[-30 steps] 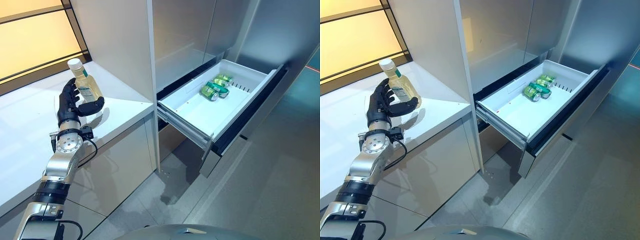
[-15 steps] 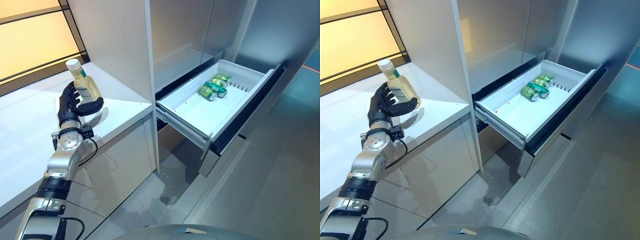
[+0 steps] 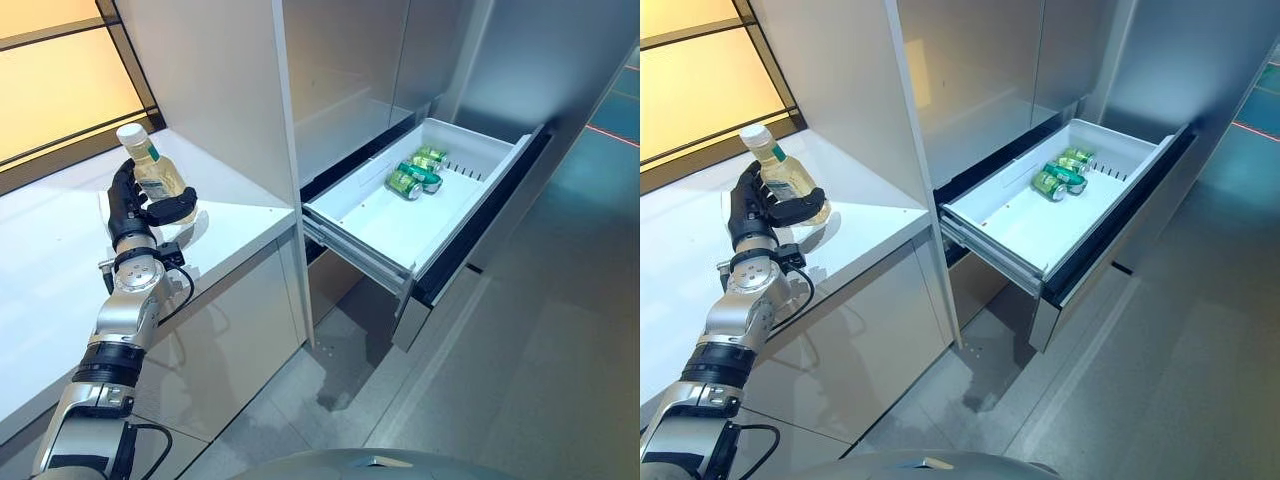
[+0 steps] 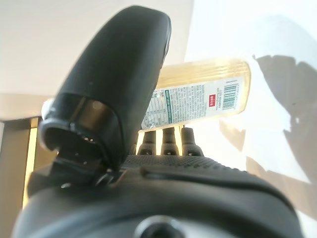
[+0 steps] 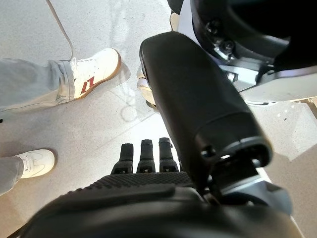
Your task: Put drinks into fridge and close the fridge
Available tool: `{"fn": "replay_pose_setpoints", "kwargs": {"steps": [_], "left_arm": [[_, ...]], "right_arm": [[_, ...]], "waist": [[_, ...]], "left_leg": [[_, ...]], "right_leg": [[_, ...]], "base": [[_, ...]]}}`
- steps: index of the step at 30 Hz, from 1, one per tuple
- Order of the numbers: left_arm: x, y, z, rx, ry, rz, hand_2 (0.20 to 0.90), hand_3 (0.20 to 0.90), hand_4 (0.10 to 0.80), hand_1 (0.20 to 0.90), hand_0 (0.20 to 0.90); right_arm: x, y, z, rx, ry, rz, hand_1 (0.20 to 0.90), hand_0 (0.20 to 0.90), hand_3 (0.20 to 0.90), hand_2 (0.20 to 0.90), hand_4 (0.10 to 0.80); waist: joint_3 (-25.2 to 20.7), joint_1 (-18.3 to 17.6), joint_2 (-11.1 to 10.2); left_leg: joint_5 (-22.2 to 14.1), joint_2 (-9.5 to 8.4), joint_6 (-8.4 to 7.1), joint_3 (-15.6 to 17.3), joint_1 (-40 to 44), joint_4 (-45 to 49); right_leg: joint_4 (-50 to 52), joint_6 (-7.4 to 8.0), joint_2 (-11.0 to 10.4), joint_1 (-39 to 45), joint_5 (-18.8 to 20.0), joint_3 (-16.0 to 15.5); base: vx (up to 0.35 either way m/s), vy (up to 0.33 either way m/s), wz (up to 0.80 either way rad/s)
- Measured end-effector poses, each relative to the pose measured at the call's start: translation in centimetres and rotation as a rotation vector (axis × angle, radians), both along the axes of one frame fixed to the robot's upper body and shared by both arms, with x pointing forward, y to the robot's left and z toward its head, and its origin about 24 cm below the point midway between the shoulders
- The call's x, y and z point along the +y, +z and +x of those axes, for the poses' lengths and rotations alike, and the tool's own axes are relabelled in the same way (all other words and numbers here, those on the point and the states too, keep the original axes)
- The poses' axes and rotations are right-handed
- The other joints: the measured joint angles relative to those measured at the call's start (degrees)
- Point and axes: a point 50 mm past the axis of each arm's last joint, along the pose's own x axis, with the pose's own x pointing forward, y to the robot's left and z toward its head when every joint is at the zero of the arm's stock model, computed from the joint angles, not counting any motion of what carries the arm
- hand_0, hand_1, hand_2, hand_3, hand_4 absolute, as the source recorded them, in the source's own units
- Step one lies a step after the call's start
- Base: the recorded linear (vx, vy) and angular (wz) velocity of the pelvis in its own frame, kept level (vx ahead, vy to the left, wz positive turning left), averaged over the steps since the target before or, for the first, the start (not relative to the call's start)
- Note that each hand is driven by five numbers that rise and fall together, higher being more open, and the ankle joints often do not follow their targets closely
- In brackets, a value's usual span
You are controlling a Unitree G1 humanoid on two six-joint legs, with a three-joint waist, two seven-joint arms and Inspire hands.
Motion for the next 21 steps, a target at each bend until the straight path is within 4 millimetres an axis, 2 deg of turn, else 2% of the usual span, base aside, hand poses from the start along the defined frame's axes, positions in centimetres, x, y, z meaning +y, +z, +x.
{"fn": "replay_pose_setpoints", "kwargs": {"steps": [16, 17, 18, 19, 20, 21], "left_arm": [[0.5, 0.7, 1.0, -0.05, 0.048, -0.074, 0.9, 0.9, 0.8, 0.9, 0.9], [0.5, 0.7, 1.1, -0.058, 0.051, -0.084, 0.811, 0.796, 0.696, 0.811, 0.811], [0.5, 0.7, 1.0, -0.064, 0.053, -0.085, 0.811, 0.796, 0.696, 0.811, 0.811], [0.4, 0.8, 1.0, -0.08, 0.056, -0.094, 0.509, 0.444, 0.344, 0.509, 0.509], [0.4, 0.8, 1.0, -0.086, 0.057, -0.1, 0.434, 0.356, 0.256, 0.434, 0.434], [0.4, 0.9, 1.0, -0.1, 0.059, -0.109, 0.3, 0.2, 0.1, 0.3, 0.3]], "right_arm": [[0.1, 0.0, 0.2, -0.003, 0.01, 0.002, 0.9, 0.9, 0.9, 0.9, 0.8], [0.1, 0.0, 0.2, -0.004, 0.013, 0.001, 0.9, 0.9, 0.9, 0.9, 0.8], [0.1, 0.0, 0.2, -0.005, 0.014, 0.001, 0.9, 0.9, 0.9, 0.9, 0.8], [0.1, 0.0, 0.2, -0.005, 0.014, 0.001, 0.9, 0.9, 0.9, 0.9, 0.8], [0.1, 0.0, 0.2, -0.005, 0.014, 0.002, 0.9, 0.9, 0.9, 0.9, 0.8], [0.1, 0.0, 0.2, -0.006, 0.014, 0.002, 0.9, 0.9, 0.9, 0.9, 0.8]], "waist": [[-0.1, -0.7, -0.1], [-0.1, -0.8, -0.1], [-0.1, -0.8, -0.1], [-0.1, -0.9, -0.1], [-0.1, -1.0, -0.1], [-0.1, -1.1, -0.1]], "left_leg": [[-0.3, 0.07, 0.07, 1.3, 0.4, 0.0], [-0.3, 0.07, 0.07, 1.3, 0.4, 0.0], [-0.3, 0.07, 0.07, 1.3, 0.4, 0.0], [-0.3, 0.08, 0.07, 1.3, 0.4, 0.0], [-0.3, 0.08, 0.07, 1.3, 0.4, 0.0], [-0.3, 0.09, 0.07, 1.3, 0.4, 0.0]], "right_leg": [[0.0, 0.01, 0.0, 0.0, 0.1, 1.3], [0.0, 0.01, 0.0, 0.0, 0.1, 1.3], [0.0, 0.01, 0.0, 0.0, 0.1, 1.3], [0.0, 0.01, 0.1, 0.0, 0.1, 1.4], [0.0, 0.01, 0.1, 0.0, 0.1, 1.4], [0.0, 0.01, 0.1, 0.0, 0.1, 1.4]], "base": [[0.01, -0.002, -0.04], [0.0, 0.0, 0.0], [0.0, 0.0, 0.0], [0.0, 0.0, 0.0], [0.0, 0.0, 0.0], [0.0, 0.0, 0.0]]}}
